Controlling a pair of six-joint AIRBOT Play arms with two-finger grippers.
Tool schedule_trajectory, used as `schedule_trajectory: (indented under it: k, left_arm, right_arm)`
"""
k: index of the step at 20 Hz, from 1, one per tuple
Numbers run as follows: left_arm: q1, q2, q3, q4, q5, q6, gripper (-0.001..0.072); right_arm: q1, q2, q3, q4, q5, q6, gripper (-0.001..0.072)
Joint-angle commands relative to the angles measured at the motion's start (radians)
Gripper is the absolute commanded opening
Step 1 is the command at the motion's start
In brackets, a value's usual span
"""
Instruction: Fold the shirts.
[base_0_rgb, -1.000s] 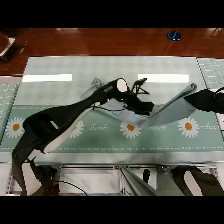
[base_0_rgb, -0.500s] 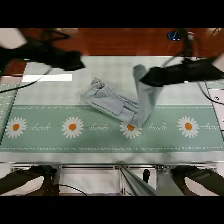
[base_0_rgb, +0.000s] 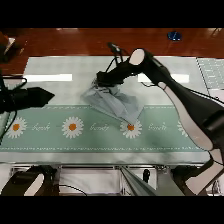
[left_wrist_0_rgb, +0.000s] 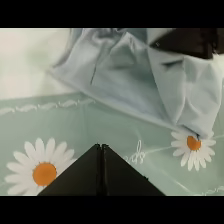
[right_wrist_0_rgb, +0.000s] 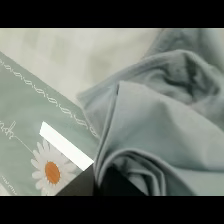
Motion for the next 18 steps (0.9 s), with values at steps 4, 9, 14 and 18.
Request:
schedule_trajectory:
  k: [4, 9, 14, 18]
  left_arm:
    - [0.006, 0.018, -0.198, -0.088, 0.061, 0.003, 0.0023]
    - [0.006, 0.014, -0.225, -0.092, 0.082, 0.003, 0.0023]
    - [0.006, 0.014, -0.226, -0.092, 0.119, 0.003, 0.0024]
    - [0.011, 0.014, -0.226, -0.091, 0.207, 0.003, 0.0024]
  right_arm:
    - [0.042, -0.130, 0.104, 0.061, -0.121, 0.049, 0.0024]
    - [0.037, -0.130, 0.120, 0.093, -0.156, 0.049, 0.0024]
    - [0.034, -0.129, 0.122, 0.123, -0.141, 0.013, 0.0420]
    - [-0.110, -0.019, 0.121, 0.057, 0.166, 0.015, 0.0419]
